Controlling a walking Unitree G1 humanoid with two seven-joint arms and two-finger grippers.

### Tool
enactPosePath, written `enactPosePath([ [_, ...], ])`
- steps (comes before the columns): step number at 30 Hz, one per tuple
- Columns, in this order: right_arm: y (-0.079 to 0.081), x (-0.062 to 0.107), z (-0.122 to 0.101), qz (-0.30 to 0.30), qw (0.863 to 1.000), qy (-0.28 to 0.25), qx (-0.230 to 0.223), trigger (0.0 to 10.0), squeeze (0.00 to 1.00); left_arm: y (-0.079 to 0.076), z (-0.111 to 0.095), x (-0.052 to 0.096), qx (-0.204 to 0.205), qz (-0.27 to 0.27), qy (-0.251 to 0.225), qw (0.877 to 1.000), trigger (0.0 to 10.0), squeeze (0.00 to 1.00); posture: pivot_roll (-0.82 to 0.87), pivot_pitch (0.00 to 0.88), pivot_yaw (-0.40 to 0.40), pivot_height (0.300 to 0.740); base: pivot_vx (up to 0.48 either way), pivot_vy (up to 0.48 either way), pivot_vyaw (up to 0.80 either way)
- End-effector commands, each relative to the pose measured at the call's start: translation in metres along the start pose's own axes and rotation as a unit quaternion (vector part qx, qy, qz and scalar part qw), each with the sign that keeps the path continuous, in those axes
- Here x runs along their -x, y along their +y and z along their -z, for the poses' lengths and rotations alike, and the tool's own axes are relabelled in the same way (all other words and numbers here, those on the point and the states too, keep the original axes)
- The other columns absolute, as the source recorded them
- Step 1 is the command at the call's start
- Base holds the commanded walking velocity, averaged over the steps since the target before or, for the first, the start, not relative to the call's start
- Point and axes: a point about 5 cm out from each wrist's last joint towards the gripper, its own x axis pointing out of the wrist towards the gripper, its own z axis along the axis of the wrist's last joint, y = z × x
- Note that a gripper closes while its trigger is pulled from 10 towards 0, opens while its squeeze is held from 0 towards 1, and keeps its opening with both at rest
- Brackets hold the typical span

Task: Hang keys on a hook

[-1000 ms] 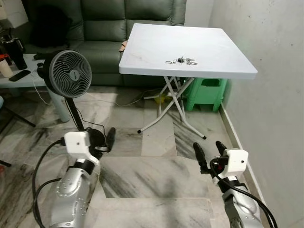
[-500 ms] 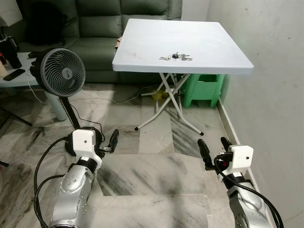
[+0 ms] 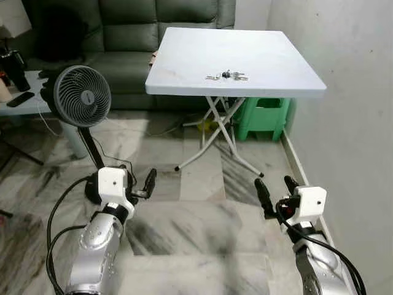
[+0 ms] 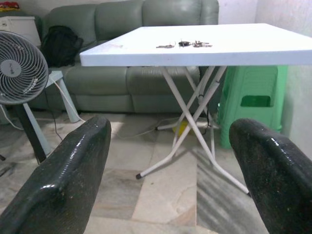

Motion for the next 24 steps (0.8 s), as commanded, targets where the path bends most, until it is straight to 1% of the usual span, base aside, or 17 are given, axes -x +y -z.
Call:
enactPosePath([
  [1,0.0018,-0.0031,-0.0024,-0.007,1.0,-0.005,0.0,10.0,0.0,0.0005,-0.0041,-0.0026,-0.009,0.006,-0.002,1.0,10.0,0.0,0.0,0.0,0.003,0.74,0.398,0.0,0.0],
  [15,0.0043,-0.0036,-0.0012,-0.016,1.0,-0.004,0.0,10.0,0.0,0.0,-0.0046,-0.002,-0.022,0.008,-0.002,1.0,10.0,0.0,0.01,0.0,0.001,0.74,0.391,0.0,0.0],
  [24,0.0045,-0.0029,-0.0002,-0.021,1.0,-0.001,0.002,10.0,0.0,-0.0011,-0.0034,-0.0007,-0.023,0.011,0.0,1.0,10.0,0.0,0.01,0.0,0.001,0.74,0.39,0.0,0.0],
])
